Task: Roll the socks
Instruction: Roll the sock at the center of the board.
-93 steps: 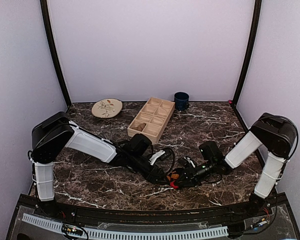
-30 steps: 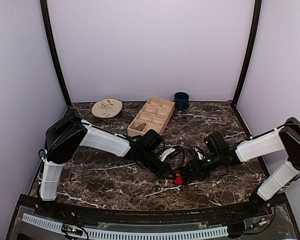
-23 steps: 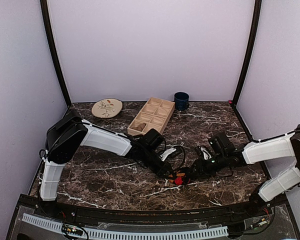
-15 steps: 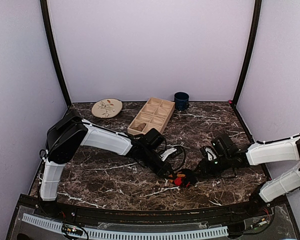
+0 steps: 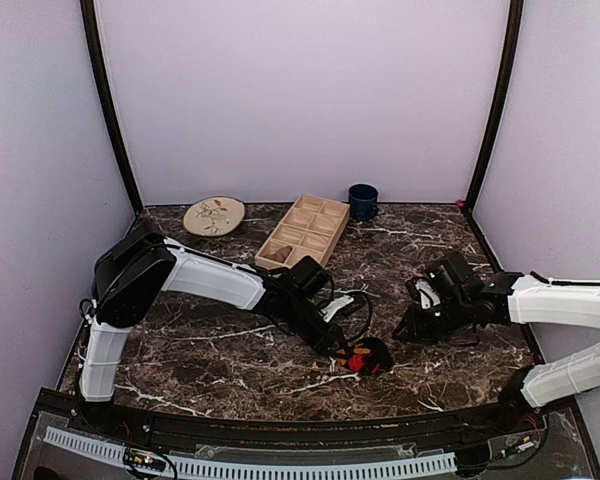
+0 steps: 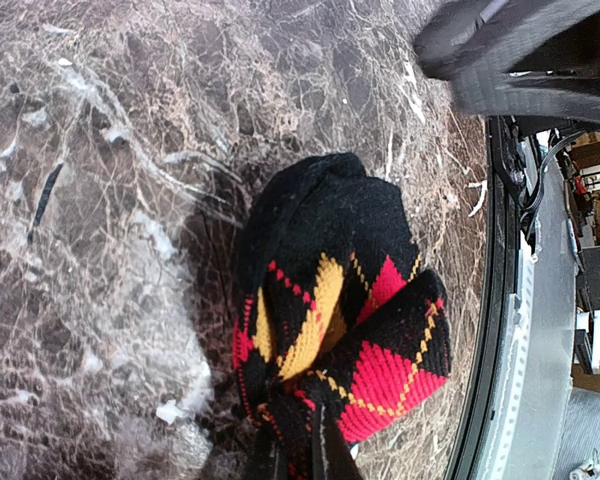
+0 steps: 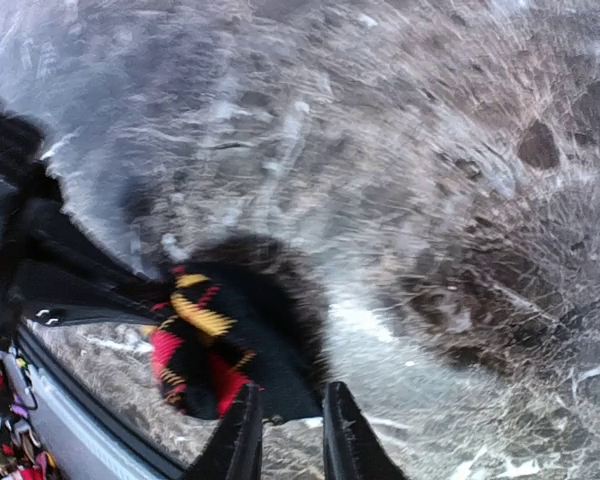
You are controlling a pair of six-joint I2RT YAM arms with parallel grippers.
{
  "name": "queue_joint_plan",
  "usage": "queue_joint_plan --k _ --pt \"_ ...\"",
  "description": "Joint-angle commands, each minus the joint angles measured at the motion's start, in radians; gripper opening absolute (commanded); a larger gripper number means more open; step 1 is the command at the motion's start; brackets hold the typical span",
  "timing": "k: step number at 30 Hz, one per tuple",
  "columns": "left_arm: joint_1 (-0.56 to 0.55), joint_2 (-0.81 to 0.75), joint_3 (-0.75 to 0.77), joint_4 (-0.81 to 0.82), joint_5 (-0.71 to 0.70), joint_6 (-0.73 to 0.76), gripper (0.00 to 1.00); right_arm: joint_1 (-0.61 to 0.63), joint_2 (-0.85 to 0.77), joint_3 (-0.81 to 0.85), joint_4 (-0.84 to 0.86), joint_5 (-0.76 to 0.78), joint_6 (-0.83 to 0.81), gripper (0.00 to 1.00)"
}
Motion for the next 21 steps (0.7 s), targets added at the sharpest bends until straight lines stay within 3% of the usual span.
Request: queue_joint_plan --k 1,6,21 --pt "-0.010 0.039 -0.015 -0.102 -0.057 0.006 0.00 0.037 -0.031 0.014 -0.063 0.001 0.001 0.17" --pt "-0.010 0.039 -0.015 -0.101 -0.064 0.001 0.00 0.090 0.027 -0.005 -0.033 -0.023 0.020 0.10" --pt "-0.010 0.037 0.003 -0.108 -0.052 -0.003 0.00 0.116 0.212 -0.003 0.111 -0.064 0.010 0.08"
